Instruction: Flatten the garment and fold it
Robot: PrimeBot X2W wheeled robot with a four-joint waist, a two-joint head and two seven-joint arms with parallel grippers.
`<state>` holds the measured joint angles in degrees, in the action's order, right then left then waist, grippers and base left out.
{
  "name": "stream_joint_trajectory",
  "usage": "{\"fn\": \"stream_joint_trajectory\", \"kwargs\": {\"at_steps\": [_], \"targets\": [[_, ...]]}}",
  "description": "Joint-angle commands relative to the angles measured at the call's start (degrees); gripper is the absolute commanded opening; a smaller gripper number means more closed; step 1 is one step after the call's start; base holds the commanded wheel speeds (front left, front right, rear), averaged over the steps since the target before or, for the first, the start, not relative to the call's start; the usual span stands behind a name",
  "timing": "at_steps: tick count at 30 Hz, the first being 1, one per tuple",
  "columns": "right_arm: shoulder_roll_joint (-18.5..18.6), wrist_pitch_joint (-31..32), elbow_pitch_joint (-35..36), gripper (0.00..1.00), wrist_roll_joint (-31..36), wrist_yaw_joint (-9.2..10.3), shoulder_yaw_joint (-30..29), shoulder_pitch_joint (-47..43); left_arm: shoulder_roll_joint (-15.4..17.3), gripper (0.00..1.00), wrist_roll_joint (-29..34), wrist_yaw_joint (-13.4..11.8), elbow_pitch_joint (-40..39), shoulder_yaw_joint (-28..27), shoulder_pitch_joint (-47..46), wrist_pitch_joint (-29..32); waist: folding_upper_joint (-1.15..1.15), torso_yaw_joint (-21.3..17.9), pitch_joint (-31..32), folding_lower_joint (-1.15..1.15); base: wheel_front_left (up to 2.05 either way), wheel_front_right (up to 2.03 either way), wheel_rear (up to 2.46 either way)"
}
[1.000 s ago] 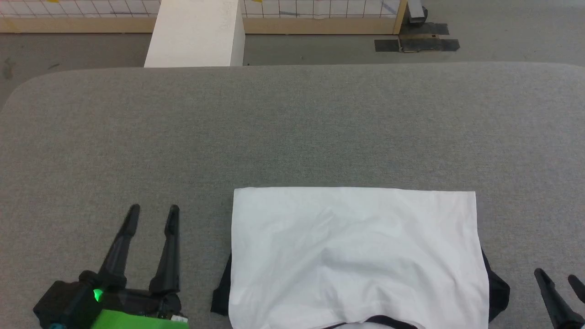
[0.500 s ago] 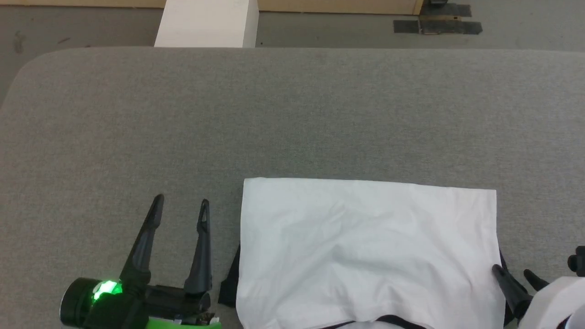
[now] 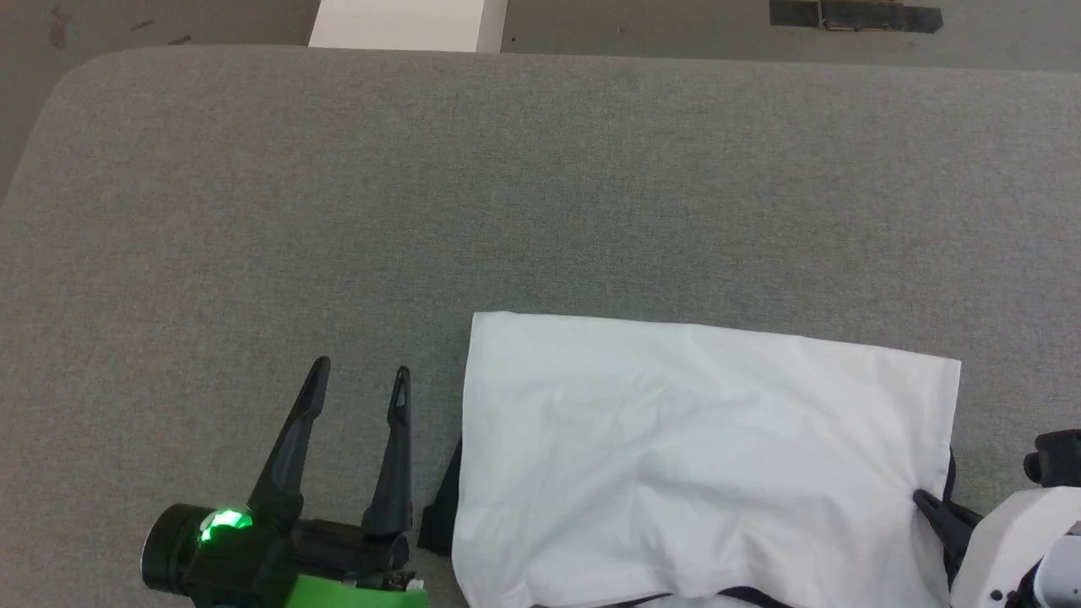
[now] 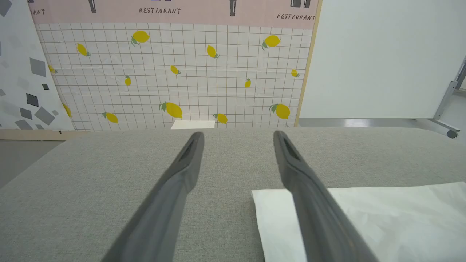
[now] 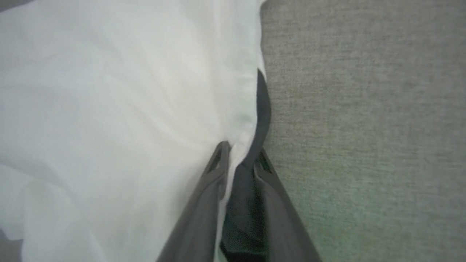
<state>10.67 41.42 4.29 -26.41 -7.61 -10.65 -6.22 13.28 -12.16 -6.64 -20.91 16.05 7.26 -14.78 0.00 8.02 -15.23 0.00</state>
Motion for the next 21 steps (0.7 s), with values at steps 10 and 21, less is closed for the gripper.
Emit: {"fn": "stream_joint_trajectory", "kwargs": {"at_steps": [10,21], "targets": [[-1.09,-4.3,-2.79,0.0,2.62,0.12,-8.12,3.26,-0.53,1.0,-0.05,0.93,1.9,-0.95,-0.39,-0.21,0.0,-2.08,2.78,0.0,0.0,0.0,0.0],[2.69,-3.82,-1.69,0.0,4.27,0.12,-18.07,2.03,-0.38,1.0,-0.95,1.33,3.33,-1.02,1.85,-0.21,0.0,-4.01,6.14,0.0,0.0,0.0,0.0]]}}
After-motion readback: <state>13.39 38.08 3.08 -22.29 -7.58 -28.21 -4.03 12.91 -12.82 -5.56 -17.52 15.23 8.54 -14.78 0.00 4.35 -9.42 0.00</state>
